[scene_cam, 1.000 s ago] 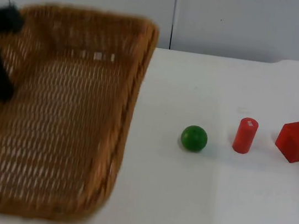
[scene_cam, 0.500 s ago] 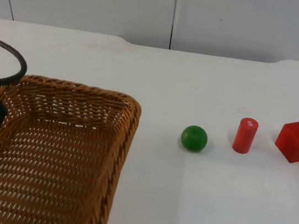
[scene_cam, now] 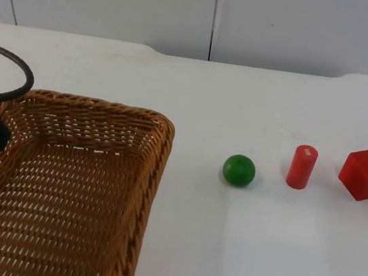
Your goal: Pick up the basket with the left hand and place the object to the left of the red cylinder into the basket with the right hand.
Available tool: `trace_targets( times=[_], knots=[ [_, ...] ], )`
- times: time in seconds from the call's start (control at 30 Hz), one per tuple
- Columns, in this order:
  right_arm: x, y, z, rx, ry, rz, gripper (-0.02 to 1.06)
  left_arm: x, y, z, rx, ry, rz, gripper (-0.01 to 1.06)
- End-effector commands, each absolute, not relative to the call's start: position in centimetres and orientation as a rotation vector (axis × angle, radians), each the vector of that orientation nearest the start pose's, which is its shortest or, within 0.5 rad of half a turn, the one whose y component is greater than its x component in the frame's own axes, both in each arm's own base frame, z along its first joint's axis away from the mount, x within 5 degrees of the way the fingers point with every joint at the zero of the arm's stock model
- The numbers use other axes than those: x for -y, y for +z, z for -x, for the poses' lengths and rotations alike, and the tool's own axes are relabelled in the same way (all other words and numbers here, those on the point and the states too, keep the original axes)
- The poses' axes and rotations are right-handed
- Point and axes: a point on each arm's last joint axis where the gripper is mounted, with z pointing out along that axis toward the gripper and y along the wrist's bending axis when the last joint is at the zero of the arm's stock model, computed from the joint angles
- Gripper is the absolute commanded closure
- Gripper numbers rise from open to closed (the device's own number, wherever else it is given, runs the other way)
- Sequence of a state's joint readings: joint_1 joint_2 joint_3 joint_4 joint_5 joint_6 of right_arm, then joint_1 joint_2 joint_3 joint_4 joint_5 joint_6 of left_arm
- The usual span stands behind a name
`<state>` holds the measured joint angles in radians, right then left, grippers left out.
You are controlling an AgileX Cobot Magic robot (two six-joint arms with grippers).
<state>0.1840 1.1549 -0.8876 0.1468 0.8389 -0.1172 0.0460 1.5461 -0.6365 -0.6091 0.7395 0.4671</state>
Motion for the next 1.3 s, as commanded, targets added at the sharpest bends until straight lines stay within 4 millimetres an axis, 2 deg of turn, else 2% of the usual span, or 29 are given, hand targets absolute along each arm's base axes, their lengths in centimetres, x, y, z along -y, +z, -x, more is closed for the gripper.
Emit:
trace_targets(
  times=[0.0,0.03,0.13,0.17,0.2,0.33,0.37,0.47,0.5,0.63,0.67,0.8,0.83,0.97,1.27],
  knots=[
    [-8.1,29.8,-23.2,-2.551,0.247,0.446,0.06,2.6,15.7,-22.8,-2.953,-0.621,0.083,1.05],
    [-8.1,29.8,-23.2,-2.551,0.247,0.446,0.06,2.6,15.7,-22.8,-2.953,-0.621,0.083,1.05],
    [-12.6,28.8,-25.4,-2.565,0.245,0.618,0.06,2.5,15.7,-22.9,-2.947,-0.614,0.085,1.05],
    [-14.8,28.2,-26.6,-2.569,0.198,0.676,0.06,2.5,15.7,-22.9,-2.947,-0.614,0.085,1.05],
    [-14.8,28.2,-26.6,-2.569,0.198,0.676,0.06,2.5,15.7,-22.9,-2.947,-0.614,0.085,1.05],
    [-19.6,25.4,-30.1,-2.581,0.101,0.805,0.06,2.5,15.7,-22.9,-2.947,-0.614,0.085,1.05],
    [-19.6,25.4,-30.1,-2.581,0.101,0.805,0.06,2.5,15.7,-22.9,-2.947,-0.614,0.085,1.05],
    [-22.2,22.9,-33.0,-2.594,0.092,0.836,0.06,2.5,15.7,-23.0,-2.942,-0.607,0.087,1.05],
    [-22.2,22.9,-33.0,-2.594,0.092,0.836,0.06,2.5,15.7,-23.0,-2.942,-0.607,0.087,1.05],
    [-23.9,20.3,-35.5,-2.588,0.093,0.835,0.09,2.5,15.7,-23.0,-2.936,-0.6,0.09,1.05],
    [-23.9,20.3,-35.5,-2.588,0.093,0.835,0.09,2.5,15.7,-23.0,-2.936,-0.6,0.09,1.05],
    [-24.9,17.3,-36.9,-2.6,0.096,0.84,0.13,2.5,15.7,-23.0,-2.936,-0.6,0.09,1.05],
    [-24.9,17.3,-36.9,-2.6,0.096,0.84,0.13,2.5,15.7,-23.0,-2.936,-0.6,0.09,1.05],
    [-25.2,14.0,-37.4,-2.626,0.077,0.862,0.14,2.4,15.7,-23.0,-2.935,-0.599,0.09,1.05],
    [-25.3,10.5,-37.7,-2.652,0.043,0.896,0.21,2.4,15.7,-23.2,-2.925,-0.587,0.094,1.05]
  ],
)
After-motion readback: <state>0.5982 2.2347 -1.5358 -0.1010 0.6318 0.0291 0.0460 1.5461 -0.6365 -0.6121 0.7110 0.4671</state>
